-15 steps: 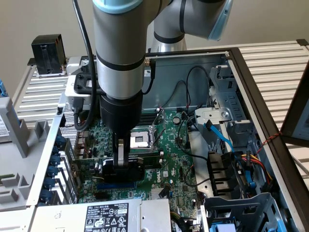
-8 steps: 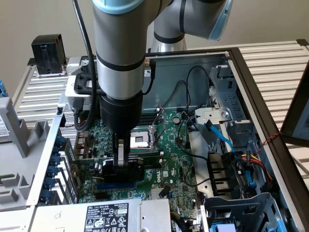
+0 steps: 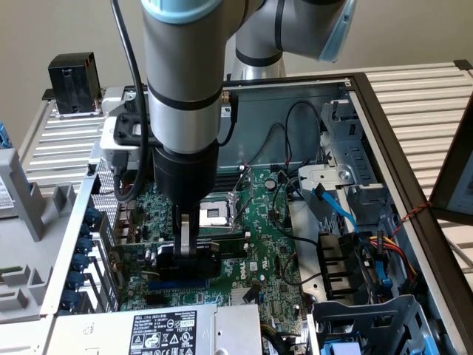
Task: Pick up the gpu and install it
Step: 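Insert the gpu into the slot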
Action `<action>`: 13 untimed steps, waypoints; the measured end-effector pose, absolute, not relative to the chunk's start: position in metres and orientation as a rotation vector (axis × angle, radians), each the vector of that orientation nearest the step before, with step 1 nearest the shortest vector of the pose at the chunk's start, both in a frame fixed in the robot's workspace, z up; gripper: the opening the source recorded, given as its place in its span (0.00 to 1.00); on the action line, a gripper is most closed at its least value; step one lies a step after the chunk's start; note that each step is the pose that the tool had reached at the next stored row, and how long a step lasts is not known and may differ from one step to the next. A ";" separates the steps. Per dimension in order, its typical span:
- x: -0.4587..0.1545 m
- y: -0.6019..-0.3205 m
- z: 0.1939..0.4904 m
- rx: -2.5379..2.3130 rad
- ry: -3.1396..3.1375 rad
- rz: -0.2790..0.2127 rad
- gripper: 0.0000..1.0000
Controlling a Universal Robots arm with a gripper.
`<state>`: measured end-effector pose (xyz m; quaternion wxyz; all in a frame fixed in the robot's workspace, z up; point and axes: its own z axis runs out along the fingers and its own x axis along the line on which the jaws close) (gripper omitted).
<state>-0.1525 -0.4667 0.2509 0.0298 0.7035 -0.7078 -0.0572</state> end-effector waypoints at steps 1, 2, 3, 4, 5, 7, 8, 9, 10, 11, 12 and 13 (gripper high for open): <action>-0.152 -0.467 0.251 2.169 -2.182 -0.176 0.27; -0.152 -0.467 0.251 2.169 -2.182 -0.176 0.27; -0.152 -0.467 0.251 2.169 -2.182 -0.176 0.27; -0.153 -0.467 0.251 2.169 -2.182 -0.176 0.27; -0.153 -0.467 0.251 2.169 -2.182 -0.176 0.27; -0.153 -0.467 0.250 2.169 -2.182 -0.176 0.27; -0.153 -0.467 0.250 2.169 -2.182 -0.176 0.27; -0.153 -0.467 0.250 2.169 -2.182 -0.177 0.27; -0.153 -0.467 0.250 2.169 -2.183 -0.177 0.27; -0.153 -0.467 0.250 2.169 -2.183 -0.177 0.27; -0.153 -0.467 0.250 2.169 -2.182 -0.177 0.27; -0.153 -0.467 0.250 2.169 -2.182 -0.177 0.27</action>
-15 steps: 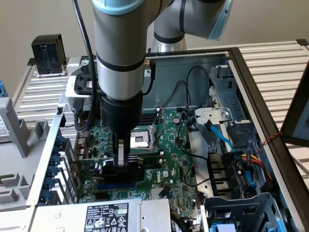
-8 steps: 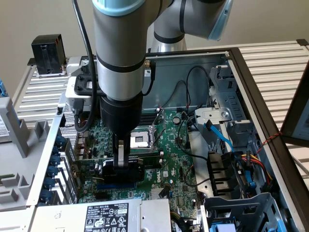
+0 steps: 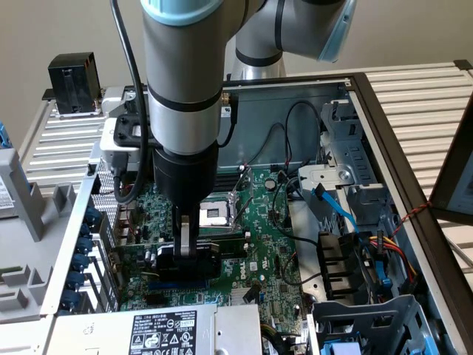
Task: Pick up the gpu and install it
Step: 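Insert the gpu into the slot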
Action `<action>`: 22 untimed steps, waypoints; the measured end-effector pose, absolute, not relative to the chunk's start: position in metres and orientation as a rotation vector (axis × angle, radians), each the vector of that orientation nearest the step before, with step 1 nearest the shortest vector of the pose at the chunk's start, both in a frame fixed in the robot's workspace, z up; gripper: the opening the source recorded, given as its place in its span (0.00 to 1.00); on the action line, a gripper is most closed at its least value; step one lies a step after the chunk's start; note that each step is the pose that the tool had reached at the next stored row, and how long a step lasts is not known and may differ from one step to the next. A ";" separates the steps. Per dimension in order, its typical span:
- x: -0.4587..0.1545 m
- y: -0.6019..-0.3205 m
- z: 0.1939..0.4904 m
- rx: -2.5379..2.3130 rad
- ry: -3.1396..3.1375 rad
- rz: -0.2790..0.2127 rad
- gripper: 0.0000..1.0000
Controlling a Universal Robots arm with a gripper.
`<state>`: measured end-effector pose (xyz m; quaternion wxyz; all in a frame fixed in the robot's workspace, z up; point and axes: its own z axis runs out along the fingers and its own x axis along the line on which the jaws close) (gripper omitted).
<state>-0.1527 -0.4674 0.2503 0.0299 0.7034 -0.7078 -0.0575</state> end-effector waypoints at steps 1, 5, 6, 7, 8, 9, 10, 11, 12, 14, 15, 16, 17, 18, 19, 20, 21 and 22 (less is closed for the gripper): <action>-0.153 -0.467 0.250 2.169 -2.182 -0.177 0.27; -0.153 -0.467 0.250 2.169 -2.182 -0.177 0.27; -0.153 -0.467 0.249 2.169 -2.182 -0.177 0.27; -0.153 -0.467 0.249 2.169 -2.182 -0.177 0.27; -0.153 -0.467 0.249 2.169 -2.182 -0.177 0.27; -0.153 -0.467 0.249 2.168 -2.182 -0.177 0.27; -0.153 -0.467 0.249 2.168 -2.182 -0.177 0.27; -0.153 -0.467 0.249 2.168 -2.182 -0.177 0.27; -0.153 -0.467 0.248 2.168 -2.182 -0.177 0.27; -0.153 -0.467 0.248 2.169 -2.182 -0.177 0.27; -0.153 -0.467 0.248 2.169 -2.182 -0.177 0.27; -0.153 -0.467 0.248 2.169 -2.182 -0.177 0.27; -0.153 -0.467 0.248 2.169 -2.182 -0.177 0.27; -0.153 -0.467 0.248 2.169 -2.182 -0.177 0.27; -0.153 -0.467 0.248 2.169 -2.182 -0.177 0.27; -0.153 -0.467 0.248 2.168 -2.182 -0.177 0.27; -0.153 -0.467 0.247 2.169 -2.182 -0.177 0.27; -0.153 -0.467 0.247 2.169 -2.182 -0.178 0.27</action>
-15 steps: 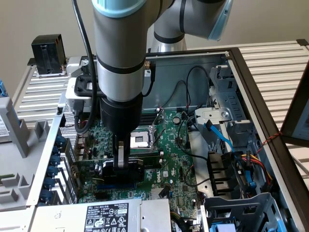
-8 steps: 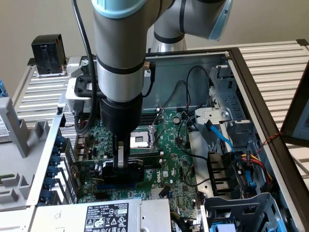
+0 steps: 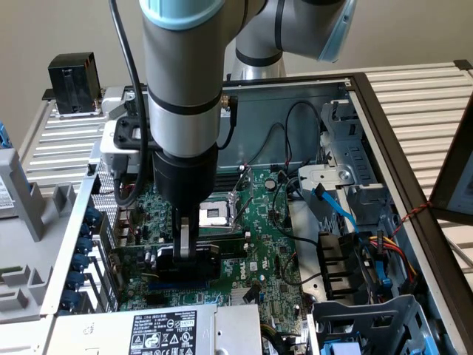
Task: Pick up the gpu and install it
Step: 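Insert the gpu into the slot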
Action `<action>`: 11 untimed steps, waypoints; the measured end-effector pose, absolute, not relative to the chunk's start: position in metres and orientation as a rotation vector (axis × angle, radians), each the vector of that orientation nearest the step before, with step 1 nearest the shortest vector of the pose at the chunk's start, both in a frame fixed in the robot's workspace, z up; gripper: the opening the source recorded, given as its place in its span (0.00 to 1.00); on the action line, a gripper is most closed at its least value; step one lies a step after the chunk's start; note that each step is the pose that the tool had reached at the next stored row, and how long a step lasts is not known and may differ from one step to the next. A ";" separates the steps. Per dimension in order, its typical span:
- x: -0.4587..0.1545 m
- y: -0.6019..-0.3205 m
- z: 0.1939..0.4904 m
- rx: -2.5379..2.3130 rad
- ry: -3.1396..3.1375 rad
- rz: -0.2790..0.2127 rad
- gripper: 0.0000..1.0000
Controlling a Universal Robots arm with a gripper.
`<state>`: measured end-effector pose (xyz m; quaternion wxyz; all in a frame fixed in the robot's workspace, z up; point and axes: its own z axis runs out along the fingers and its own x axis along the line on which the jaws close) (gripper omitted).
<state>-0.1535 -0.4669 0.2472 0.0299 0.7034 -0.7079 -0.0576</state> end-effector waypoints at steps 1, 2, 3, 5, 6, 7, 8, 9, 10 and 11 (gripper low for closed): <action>-0.153 -0.467 0.247 2.169 -2.182 -0.178 0.27; -0.154 -0.467 0.247 2.169 -2.183 -0.178 0.27; -0.154 -0.467 0.247 2.169 -2.183 -0.179 0.27; -0.154 -0.467 0.247 2.170 -2.184 -0.182 0.27; -0.154 -0.467 0.247 2.171 -2.184 -0.183 0.27; -0.154 -0.467 0.247 2.172 -2.185 -0.184 0.27; -0.154 -0.467 0.247 2.172 -2.185 -0.186 0.27; -0.154 -0.467 0.247 2.173 -2.186 -0.188 0.27; -0.154 -0.467 0.247 2.174 -2.186 -0.189 0.27; -0.154 -0.467 0.247 2.174 -2.186 -0.190 0.27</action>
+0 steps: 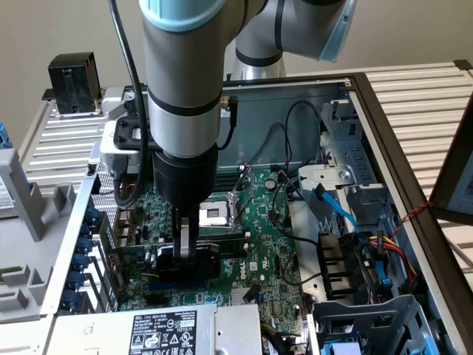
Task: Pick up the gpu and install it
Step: 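Insert the gpu into the slot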
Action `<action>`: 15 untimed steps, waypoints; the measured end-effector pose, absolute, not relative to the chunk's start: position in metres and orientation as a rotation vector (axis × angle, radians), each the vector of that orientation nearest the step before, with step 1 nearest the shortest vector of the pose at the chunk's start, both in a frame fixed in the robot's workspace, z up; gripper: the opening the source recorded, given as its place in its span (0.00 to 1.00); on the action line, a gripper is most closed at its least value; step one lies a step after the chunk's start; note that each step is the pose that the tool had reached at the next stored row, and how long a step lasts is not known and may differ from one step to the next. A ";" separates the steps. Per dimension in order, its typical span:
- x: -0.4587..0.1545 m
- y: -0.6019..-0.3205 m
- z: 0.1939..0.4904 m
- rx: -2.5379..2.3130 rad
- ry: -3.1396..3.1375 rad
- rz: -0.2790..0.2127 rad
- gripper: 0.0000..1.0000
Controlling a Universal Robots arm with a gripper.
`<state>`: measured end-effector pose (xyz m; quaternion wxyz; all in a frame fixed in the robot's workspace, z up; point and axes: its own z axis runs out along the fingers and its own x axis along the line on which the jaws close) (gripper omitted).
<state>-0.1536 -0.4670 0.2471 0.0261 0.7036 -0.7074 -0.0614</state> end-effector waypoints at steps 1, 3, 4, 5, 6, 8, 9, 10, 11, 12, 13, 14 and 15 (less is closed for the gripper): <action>-0.154 -0.467 0.247 2.175 -2.186 -0.190 0.27; -0.154 -0.467 0.247 2.175 -2.187 -0.190 0.27; -0.154 -0.467 0.247 2.175 -2.186 -0.191 0.27; -0.154 -0.467 0.247 2.175 -2.186 -0.191 0.27; -0.154 -0.467 0.247 2.175 -2.186 -0.191 0.27; -0.154 -0.467 0.247 2.175 -2.186 -0.191 0.27; -0.154 -0.467 0.247 2.175 -2.187 -0.191 0.27; -0.154 -0.468 0.247 2.175 -2.187 -0.191 0.27; -0.154 -0.468 0.247 2.175 -2.187 -0.192 0.27; -0.154 -0.468 0.247 2.175 -2.187 -0.192 0.27; -0.154 -0.468 0.247 2.175 -2.187 -0.192 0.27; -0.154 -0.468 0.247 2.176 -2.187 -0.192 0.27; -0.154 -0.468 0.247 2.176 -2.187 -0.192 0.27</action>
